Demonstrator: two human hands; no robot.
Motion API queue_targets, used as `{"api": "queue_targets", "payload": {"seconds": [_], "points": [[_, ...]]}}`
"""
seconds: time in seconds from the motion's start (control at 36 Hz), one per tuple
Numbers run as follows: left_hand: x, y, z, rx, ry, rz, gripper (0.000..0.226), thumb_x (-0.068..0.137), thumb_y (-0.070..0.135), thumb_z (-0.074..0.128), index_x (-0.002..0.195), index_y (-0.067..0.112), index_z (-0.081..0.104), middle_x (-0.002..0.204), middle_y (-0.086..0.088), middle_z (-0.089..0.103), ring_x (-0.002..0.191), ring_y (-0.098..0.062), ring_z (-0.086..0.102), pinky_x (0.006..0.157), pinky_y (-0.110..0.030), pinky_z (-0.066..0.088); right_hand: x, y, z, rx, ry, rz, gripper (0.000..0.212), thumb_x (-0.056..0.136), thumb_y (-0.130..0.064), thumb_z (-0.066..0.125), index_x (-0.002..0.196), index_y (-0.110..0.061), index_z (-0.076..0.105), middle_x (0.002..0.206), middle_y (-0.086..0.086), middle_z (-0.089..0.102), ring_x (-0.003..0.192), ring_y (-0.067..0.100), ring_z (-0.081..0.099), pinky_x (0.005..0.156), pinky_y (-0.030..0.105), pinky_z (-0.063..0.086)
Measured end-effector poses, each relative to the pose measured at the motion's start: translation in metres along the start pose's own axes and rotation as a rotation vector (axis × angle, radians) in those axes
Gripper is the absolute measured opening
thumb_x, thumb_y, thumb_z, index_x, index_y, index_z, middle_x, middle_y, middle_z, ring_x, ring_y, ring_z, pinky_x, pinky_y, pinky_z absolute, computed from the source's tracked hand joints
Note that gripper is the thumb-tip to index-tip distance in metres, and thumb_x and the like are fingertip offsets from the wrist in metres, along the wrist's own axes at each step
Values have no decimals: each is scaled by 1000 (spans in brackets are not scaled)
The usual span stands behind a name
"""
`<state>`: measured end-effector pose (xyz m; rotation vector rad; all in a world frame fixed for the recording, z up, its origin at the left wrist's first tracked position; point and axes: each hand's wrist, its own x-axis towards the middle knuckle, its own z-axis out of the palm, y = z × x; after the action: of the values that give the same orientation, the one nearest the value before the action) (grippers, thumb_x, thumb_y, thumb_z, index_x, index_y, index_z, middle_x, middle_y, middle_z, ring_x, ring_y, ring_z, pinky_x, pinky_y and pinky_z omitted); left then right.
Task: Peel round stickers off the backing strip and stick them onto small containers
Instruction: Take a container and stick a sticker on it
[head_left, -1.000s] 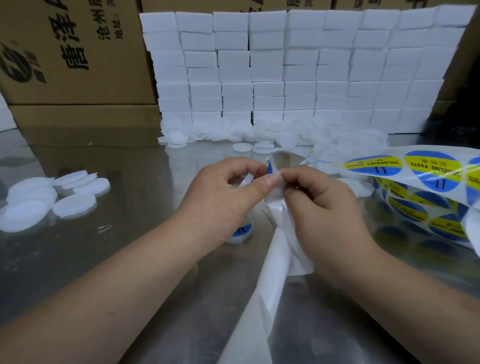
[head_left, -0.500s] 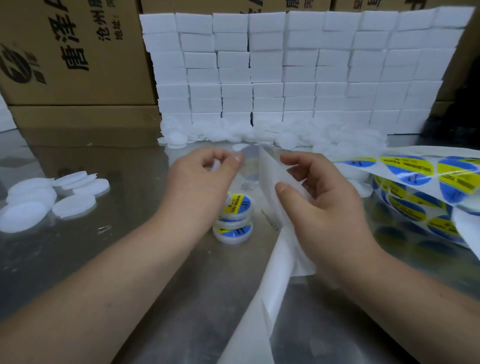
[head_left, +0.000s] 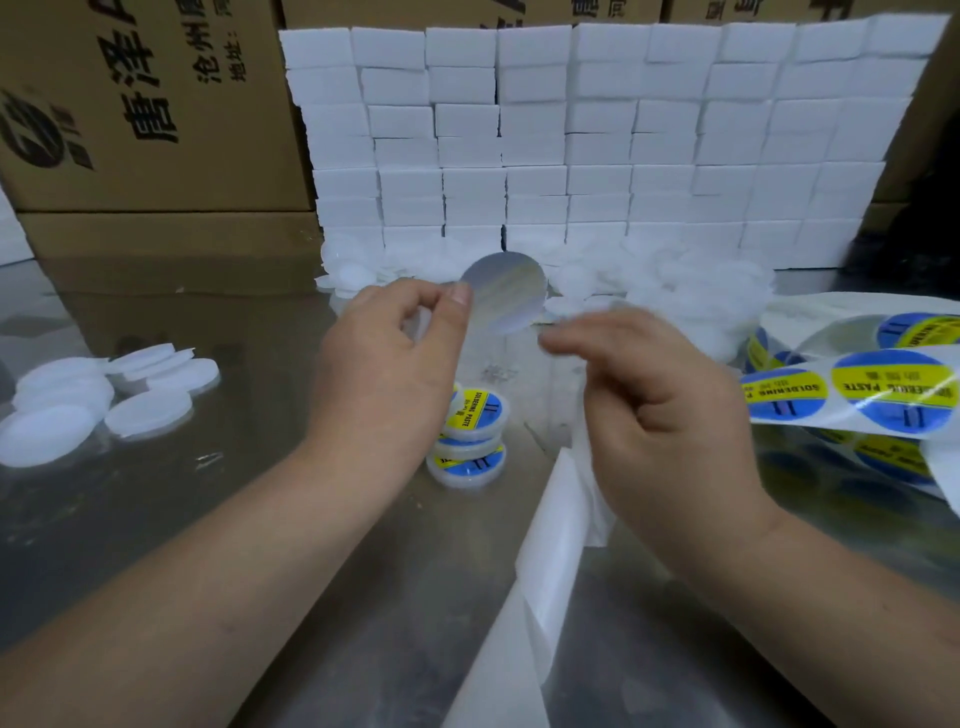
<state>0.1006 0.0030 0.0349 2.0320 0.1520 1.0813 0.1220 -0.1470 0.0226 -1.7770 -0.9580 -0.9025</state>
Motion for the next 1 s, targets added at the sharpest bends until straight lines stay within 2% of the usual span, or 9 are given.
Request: {"api": "queue_targets", "payload": {"seconds": [0.08,0.19,0.28,0.39,0.53,0.67,0.81,0.92,1.0], "points": [[-1,2,-3,13,-2,43,23,87,46,50,65,41,50,73,13,47,70,3,46,59,-6,30,-1,0,0,32,-48,135,37,69,2,42,83,-15,72,73,-18,58,79,-4,54,71,2,39],[-4,5,-2,69,-18,83,18,74,59,49,66,43,50,77,18,47,76,7,45,62,-2,30,1,-2,-2,212,-48,390,25,70,-23,44,64,-39,62,66,-15,65,75,-8,56,66,5,39],[-4,6,-2,91,-25,103,16,67,59,51,68,44,49,79,20,48,80,2,42,65,-1,30,4,-3,-5,276,-23,459,24,73,-34,44,57,-34,62,73,-14,66,72,-1,58,64,14,42],[-5,7,-4,85,-42,162,23,62,58,62,71,44,48,81,21,47,83,3,41,68,-1,30,7,-2,-6,348,51,550,34,77,-44,44,59,-26,65,65,-14,67,64,-5,58,61,10,42],[-6,9,-4,114,-51,220,30,61,51,70,78,35,52,82,23,44,85,2,41,69,-1,30,9,-1,-7,337,92,595,36,76,-41,53,56,-12,60,48,-11,52,48,-1,45,45,10,32],[-3,7,-1,179,-67,194,35,55,54,63,81,37,47,82,24,40,84,4,35,62,-9,29,8,1,-4,323,91,596,28,81,-20,61,54,-26,63,49,-13,55,47,-1,45,46,8,34],[2,-8,4,230,-58,166,21,81,22,62,93,30,47,91,17,40,77,5,31,60,-16,22,8,3,-5,326,135,593,29,82,-21,60,54,-25,61,50,-13,53,47,-2,43,46,8,33],[6,-3,4,-222,-73,-164,12,93,25,48,101,33,46,109,9,58,77,3,57,60,-8,43,9,4,-4,392,123,601,32,83,-19,60,52,-25,61,48,-14,51,45,-2,40,45,8,32],[5,6,4,-547,-129,-292,17,96,23,44,92,33,57,106,6,65,85,-8,67,72,-29,56,6,2,0,443,38,606,34,83,-17,60,52,-30,65,50,-15,53,47,-2,43,47,8,35]]}}
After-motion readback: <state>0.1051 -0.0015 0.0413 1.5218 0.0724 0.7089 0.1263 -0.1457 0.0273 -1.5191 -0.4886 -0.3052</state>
